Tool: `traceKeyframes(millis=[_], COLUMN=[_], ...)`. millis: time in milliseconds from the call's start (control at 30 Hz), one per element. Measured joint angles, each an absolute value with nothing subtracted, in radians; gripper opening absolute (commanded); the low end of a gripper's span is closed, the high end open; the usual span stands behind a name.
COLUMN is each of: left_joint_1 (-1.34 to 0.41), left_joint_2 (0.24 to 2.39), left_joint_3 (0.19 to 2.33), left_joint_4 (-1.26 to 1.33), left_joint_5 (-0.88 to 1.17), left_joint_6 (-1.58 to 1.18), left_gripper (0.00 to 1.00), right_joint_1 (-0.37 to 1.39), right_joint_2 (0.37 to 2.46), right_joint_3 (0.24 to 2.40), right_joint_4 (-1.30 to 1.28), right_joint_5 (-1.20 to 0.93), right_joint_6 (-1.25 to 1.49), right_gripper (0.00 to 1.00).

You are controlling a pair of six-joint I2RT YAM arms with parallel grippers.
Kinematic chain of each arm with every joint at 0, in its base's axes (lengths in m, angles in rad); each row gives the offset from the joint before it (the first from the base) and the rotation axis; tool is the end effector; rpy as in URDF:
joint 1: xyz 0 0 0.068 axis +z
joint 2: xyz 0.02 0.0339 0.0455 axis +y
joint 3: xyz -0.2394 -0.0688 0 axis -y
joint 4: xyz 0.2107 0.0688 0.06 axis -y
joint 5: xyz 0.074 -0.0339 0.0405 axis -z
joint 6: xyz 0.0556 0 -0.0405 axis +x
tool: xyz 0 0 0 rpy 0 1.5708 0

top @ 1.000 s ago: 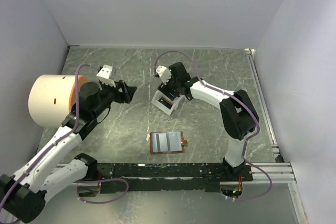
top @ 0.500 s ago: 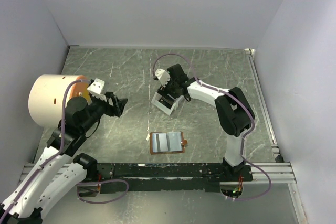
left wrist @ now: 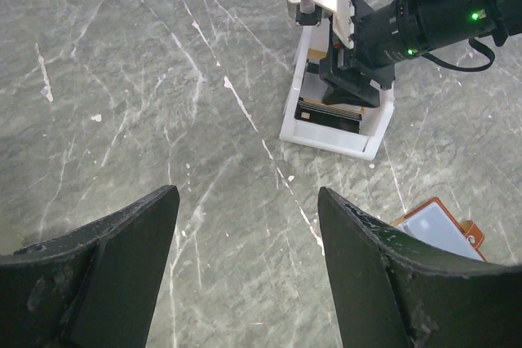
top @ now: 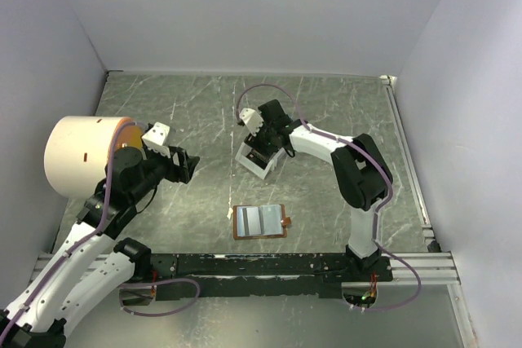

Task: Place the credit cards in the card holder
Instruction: Pick up the credit card from the storage box.

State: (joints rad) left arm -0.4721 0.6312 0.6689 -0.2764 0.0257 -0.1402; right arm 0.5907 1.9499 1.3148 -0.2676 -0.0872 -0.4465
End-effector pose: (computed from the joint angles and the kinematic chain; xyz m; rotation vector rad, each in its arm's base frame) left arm 0.1427 -0.0745 0.2920 0.3211 1.8049 -0.4566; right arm 0.3245 0.2234 0.1576 -1.2599 2.1320 0.1697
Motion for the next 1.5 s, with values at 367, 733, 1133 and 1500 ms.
traceKeyframes(millis=[367,733,1133,1500], left_joint_1=[-0.472,-0.472,-0.472,-0.472], left_joint_2=[0.645,0.656,0.683,0.726], left_joint_3=[0.669,0.669,0.645,0.620], left_joint_4=[-0.280,-0.283,-0.263,-0.136], left_joint_5=[0.026,0.030,0.072,0.277], left_joint_6=[-0.135,-0.135,-0.210,-0.570], left_gripper=[0.79,0.79,0.69,0.67], right_joint_1=[0.591,0.595,0.595,0.594], right_joint_2=[1.956,1.931,1.851,1.677], right_joint_3=[1.335,1.337,1.343,1.348], right_joint_4=[-0.280,-0.310,-0.352,-0.381], right_joint_5=[-0.066,-0.060,-0.049,-0.144], right_joint_6=[-0.432,-0.405,-0.381,-0.133], right_gripper=[0.24,0.03,0.00,0.00])
